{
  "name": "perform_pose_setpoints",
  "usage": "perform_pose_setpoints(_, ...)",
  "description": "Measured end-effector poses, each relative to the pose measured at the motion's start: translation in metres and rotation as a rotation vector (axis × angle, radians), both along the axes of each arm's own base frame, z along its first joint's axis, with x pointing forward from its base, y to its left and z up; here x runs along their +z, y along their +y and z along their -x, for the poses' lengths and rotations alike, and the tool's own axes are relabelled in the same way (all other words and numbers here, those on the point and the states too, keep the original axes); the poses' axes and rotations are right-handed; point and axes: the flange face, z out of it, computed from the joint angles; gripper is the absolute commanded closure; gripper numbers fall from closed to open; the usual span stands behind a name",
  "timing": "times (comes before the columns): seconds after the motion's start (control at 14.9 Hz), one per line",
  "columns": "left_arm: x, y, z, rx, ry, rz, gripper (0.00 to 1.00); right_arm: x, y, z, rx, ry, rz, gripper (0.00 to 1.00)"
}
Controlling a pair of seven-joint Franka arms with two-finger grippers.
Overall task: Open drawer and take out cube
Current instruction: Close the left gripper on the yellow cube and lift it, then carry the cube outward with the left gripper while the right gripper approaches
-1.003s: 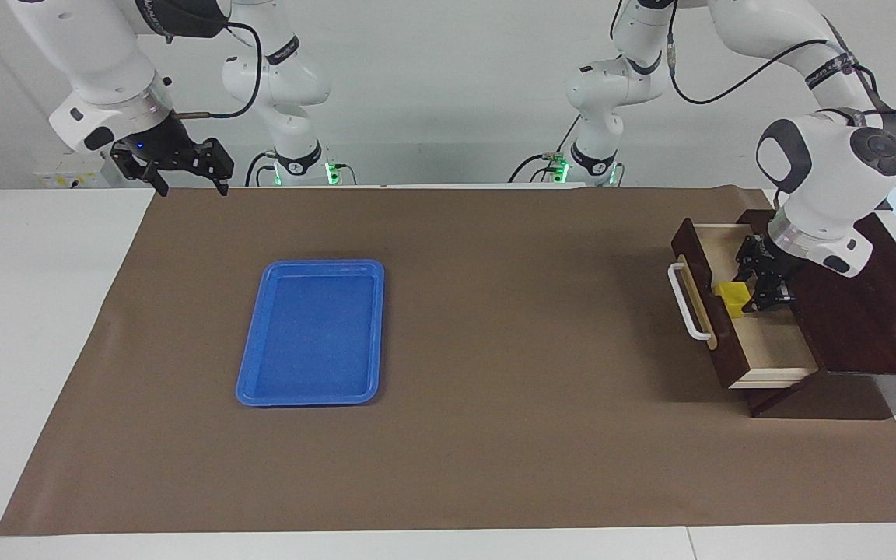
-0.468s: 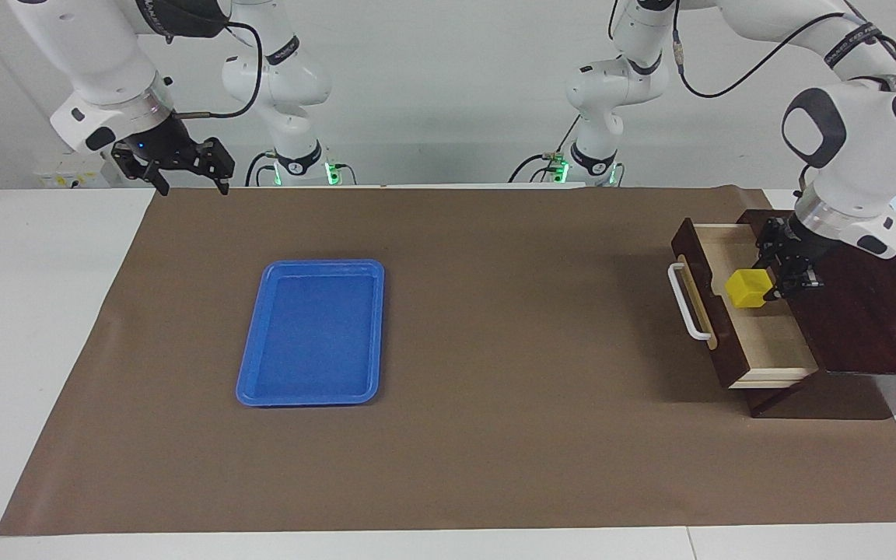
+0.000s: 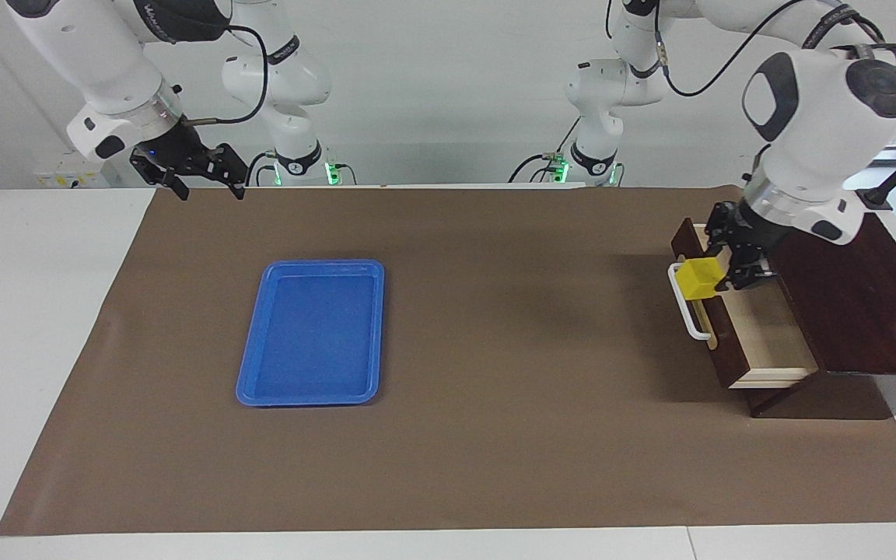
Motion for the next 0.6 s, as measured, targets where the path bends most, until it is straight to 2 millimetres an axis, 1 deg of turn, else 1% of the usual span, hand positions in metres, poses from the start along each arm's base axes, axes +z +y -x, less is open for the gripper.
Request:
perform_pose_setpoints(0.07,0.0,-0.028,0.006,0.01,0.001,-0.002,1.0,-0.01,0.005,0.001,-0.077,0.007,-0.041,0.0)
perform_pose_setpoints(0.13,-0.001,-0.052,0.012,0.016,0.001,-0.004,1.0,-0.02,0.011,0.0,-0.157,0.018,-0.084,0.0)
perform_pose_setpoints(0.33,-0.004,-0.109,0.03,0.014,0.004,-0.009,1.0,-0.053,0.032,-0.003,-0.411,0.094,-0.215,0.0)
perform_pose_setpoints(0.4,-0.006,-0.125,0.035,0.0,0.002,-0.008,1.0,-0.064,0.043,-0.007,-0.484,0.129,-0.255,0.0)
perform_pose_setpoints(0.47,-0.008,-0.14,0.039,-0.018,-0.003,-0.006,1.0,-0.076,0.06,-0.013,-0.558,0.167,-0.296,0.0)
perform_pose_setpoints(0.6,-0.012,-0.163,0.046,-0.051,-0.012,-0.001,1.0,-0.102,0.099,-0.026,-0.693,0.244,-0.357,0.0)
